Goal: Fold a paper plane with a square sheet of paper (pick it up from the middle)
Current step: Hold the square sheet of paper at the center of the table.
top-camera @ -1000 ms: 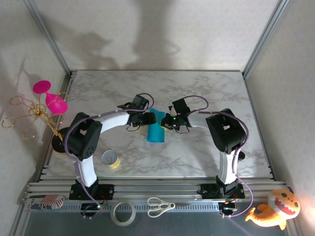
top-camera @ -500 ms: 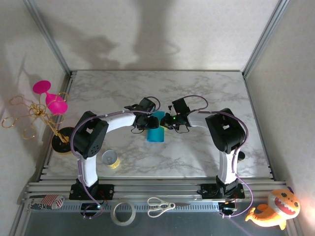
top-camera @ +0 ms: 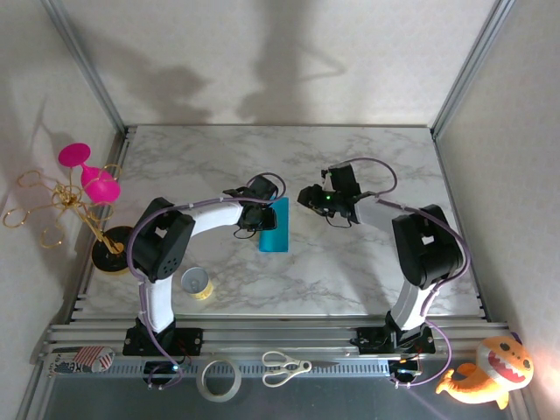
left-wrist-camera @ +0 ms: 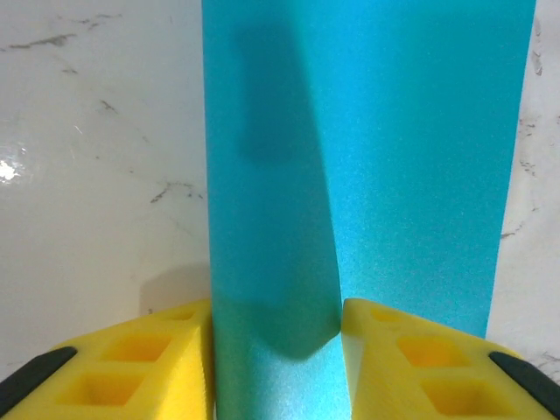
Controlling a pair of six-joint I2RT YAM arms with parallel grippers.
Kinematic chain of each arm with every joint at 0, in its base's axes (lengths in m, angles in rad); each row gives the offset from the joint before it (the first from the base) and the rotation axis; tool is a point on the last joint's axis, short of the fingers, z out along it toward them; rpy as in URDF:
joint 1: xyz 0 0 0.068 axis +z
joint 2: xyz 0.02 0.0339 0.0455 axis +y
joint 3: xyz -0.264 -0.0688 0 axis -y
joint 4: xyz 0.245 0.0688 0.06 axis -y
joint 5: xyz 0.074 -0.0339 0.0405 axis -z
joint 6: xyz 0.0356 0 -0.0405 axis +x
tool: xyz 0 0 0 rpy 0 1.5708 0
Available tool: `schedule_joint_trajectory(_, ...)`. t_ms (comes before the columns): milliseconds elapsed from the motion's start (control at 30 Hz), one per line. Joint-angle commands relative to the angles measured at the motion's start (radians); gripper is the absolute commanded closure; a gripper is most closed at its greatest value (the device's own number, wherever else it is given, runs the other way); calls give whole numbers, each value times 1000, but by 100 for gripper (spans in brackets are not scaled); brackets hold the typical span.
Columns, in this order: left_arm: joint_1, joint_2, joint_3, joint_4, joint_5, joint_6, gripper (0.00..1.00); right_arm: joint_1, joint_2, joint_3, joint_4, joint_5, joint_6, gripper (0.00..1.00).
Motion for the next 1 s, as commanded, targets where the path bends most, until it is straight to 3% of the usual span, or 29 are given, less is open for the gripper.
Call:
schedule_joint_trajectory(0, 7, 35, -18, -37, -78, -4, 60, -3, -25, -36, -16, 62, 6, 64)
schedule_joint_trajectory(700, 5, 72, -32, -55, -77, 74, 60, -2, -12, -58, 7, 24, 8, 64)
schedule_joint_trajectory(967, 5, 89, -32, -59, -85, 76, 60, 31, 17, -55, 47, -35, -3, 69)
